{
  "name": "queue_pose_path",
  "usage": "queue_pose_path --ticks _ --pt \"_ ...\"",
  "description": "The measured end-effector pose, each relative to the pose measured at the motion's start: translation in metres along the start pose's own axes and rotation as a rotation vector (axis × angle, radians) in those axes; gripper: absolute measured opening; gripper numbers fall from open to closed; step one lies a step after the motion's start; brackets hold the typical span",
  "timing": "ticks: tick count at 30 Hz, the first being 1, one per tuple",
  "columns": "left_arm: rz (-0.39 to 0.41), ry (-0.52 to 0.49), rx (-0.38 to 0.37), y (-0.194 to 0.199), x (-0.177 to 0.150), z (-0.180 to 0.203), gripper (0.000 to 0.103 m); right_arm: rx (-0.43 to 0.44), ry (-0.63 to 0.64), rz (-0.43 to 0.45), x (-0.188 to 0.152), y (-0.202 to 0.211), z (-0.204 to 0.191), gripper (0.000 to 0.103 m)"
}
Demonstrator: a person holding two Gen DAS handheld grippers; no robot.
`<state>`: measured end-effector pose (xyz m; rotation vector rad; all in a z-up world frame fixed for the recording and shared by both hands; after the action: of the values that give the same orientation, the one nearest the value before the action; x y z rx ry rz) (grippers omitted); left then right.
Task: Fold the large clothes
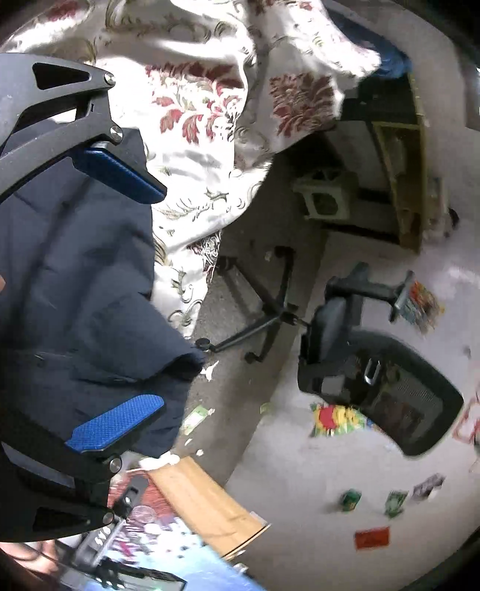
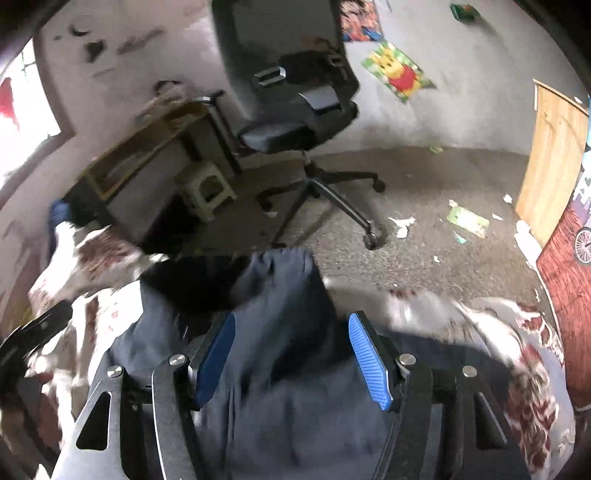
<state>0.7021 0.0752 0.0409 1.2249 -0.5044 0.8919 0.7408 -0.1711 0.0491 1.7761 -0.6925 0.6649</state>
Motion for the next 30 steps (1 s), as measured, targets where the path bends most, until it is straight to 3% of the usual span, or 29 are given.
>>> queue_pose_path --ticks 3,6,8,10,12,13,14,18,23,30 --pt "-0.05 0.049 0.053 -0.024 0.002 0.001 0.1 -0.055 -0.042 -0.049 0.006 -0.032 -0.001 0.057" --pt "-0.038 0.076 0.025 -0.037 0.0 0.004 0.096 -0.09 -0.036 -0.058 0.005 -0.049 -0.004 0.051" --pt "-0.076 0.088 0.017 -0.052 -0.002 0.006 0.062 -0.103 -0.042 -0.073 -0.001 -0.054 -0.002 0.041" --pt "-0.136 0.153 -0.036 -0.064 -0.006 0.003 0.035 -0.115 -0.042 -0.064 -0.003 -0.054 0.002 0.023" --pt "-0.138 0.226 -0.116 -0.065 -0.005 -0.001 0.019 -0.081 -0.07 -0.045 -0.004 -0.048 0.006 0.015" --pt "-0.136 0.226 -0.135 -0.064 -0.003 0.0 0.009 -0.071 -0.071 -0.036 -0.004 -0.045 0.006 0.01" --pt "-0.133 0.211 -0.148 -0.063 -0.001 0.001 0.005 -0.063 -0.066 -0.03 -0.004 -0.041 0.004 0.008" --pt "-0.099 0.153 -0.192 -0.045 0.002 0.0 0.003 0.013 -0.02 0.021 -0.007 -0.011 -0.003 0.007" --pt "-0.082 0.196 -0.307 -0.011 -0.001 -0.019 0.002 0.085 0.057 0.095 -0.017 0.039 -0.008 0.005" --pt "-0.064 0.141 -0.375 0.055 -0.027 -0.038 0.001 0.144 0.039 0.162 -0.053 0.094 0.01 0.004"
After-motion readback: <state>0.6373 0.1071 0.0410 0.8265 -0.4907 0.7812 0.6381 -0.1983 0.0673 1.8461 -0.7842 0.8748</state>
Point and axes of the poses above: each gripper's, at about its wrist camera, not at the fingertips, and y roughly against the way its jaws point, z to its right, x to its top, the point moved 4 cm from there along -y, roughly the way its jaws point, and after that the axes turned 11 degrees about z, right-handed, at the moved point
